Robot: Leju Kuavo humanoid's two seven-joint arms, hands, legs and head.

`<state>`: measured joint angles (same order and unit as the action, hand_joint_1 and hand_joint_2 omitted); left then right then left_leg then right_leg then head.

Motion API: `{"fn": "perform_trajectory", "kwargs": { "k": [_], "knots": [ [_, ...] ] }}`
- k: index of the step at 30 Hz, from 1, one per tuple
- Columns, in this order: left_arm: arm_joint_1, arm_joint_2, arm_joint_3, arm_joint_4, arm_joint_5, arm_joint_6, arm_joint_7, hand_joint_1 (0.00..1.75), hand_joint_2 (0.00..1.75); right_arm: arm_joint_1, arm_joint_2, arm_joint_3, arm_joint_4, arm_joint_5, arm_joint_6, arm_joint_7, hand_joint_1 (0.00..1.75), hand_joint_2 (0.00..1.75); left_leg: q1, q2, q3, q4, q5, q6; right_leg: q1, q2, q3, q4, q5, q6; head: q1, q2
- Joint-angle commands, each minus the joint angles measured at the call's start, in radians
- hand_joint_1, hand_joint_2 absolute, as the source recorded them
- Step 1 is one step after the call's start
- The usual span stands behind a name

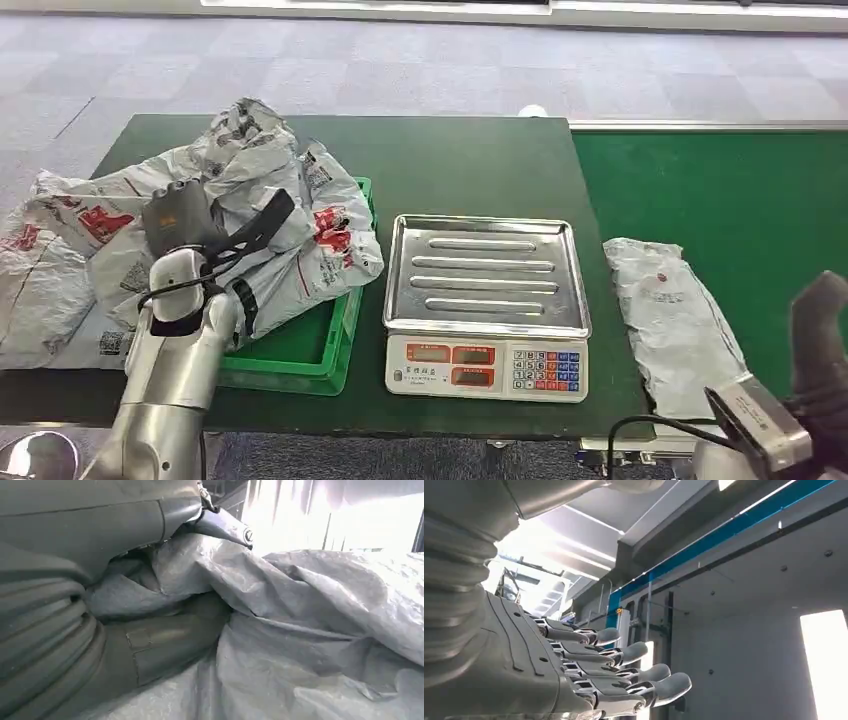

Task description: Moved the parcel from conveyor to table for the left to box.

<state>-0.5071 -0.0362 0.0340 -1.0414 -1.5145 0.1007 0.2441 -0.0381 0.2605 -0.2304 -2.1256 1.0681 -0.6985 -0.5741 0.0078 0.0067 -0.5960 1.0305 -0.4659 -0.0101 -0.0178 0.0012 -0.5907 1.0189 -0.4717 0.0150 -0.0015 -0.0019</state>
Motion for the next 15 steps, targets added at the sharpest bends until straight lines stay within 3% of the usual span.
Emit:
{"fn": "perform_trajectory", "kwargs": {
  "k": [1,5,6,9,11,12,13,15],
  "knots": [
    [0.019,-0.059,0.075,0.182,0.023,-0.021,-0.082,1.75,1.75,0.037,0.089,0.002,0.023,0.003,0.000,0.001,0.00,1.75,0.000,-0.001,0.005,-0.005,0.001,0.000,0.000,-0.001,0.005,-0.005,0.001,-0.002,0.000,0.000],
    [0.027,-0.069,0.075,0.237,0.024,-0.014,-0.111,1.75,1.75,0.038,0.089,0.007,0.089,0.051,0.000,0.040,0.00,1.75,0.000,-0.001,0.004,-0.004,0.001,0.000,0.000,0.000,0.004,-0.003,0.000,-0.001,0.000,0.000],
    [0.034,-0.073,0.074,0.237,0.030,0.023,-0.131,0.00,1.75,0.030,0.085,0.000,0.145,0.095,0.000,0.071,0.00,1.75,0.000,-0.001,0.005,-0.004,0.001,0.000,0.001,-0.001,0.005,-0.004,0.001,-0.002,0.000,0.000],
    [0.058,-0.090,0.073,0.160,0.113,0.070,-0.247,0.00,1.75,-0.002,-0.001,0.007,0.241,0.152,0.000,0.210,0.00,1.75,0.001,0.000,0.005,-0.004,0.001,0.000,0.001,0.001,0.005,-0.005,0.002,-0.001,0.000,0.000],
    [0.098,-0.112,0.070,0.016,0.308,0.066,-0.425,0.00,1.75,-0.015,-0.070,0.008,0.307,0.160,0.000,0.294,0.00,1.75,0.001,0.000,0.004,-0.005,0.001,0.001,0.002,0.000,0.005,-0.006,0.002,-0.001,0.000,0.000],
    [0.136,-0.128,0.062,-0.102,0.553,0.026,-0.644,0.00,1.75,-0.020,-0.098,-0.005,0.365,0.195,0.014,0.353,0.00,1.75,0.001,0.000,0.003,-0.003,0.001,0.001,0.001,0.000,0.004,-0.004,0.002,-0.001,0.000,0.000],
    [0.168,-0.118,0.039,-0.182,0.573,-0.003,-0.618,0.00,1.75,-0.033,-0.121,-0.008,0.406,0.188,0.000,0.361,0.00,1.75,0.001,0.000,0.002,-0.003,0.001,0.001,0.002,0.001,0.003,-0.005,0.002,-0.001,0.000,0.000],
    [0.251,-0.111,0.005,-0.385,0.862,-0.092,-0.802,0.00,1.75,-0.079,-0.139,-0.061,0.531,0.321,0.027,0.451,0.00,1.75,0.002,0.000,0.003,-0.004,0.001,0.002,0.002,0.001,0.005,-0.008,0.003,0.000,0.000,0.000]
  ]
}}
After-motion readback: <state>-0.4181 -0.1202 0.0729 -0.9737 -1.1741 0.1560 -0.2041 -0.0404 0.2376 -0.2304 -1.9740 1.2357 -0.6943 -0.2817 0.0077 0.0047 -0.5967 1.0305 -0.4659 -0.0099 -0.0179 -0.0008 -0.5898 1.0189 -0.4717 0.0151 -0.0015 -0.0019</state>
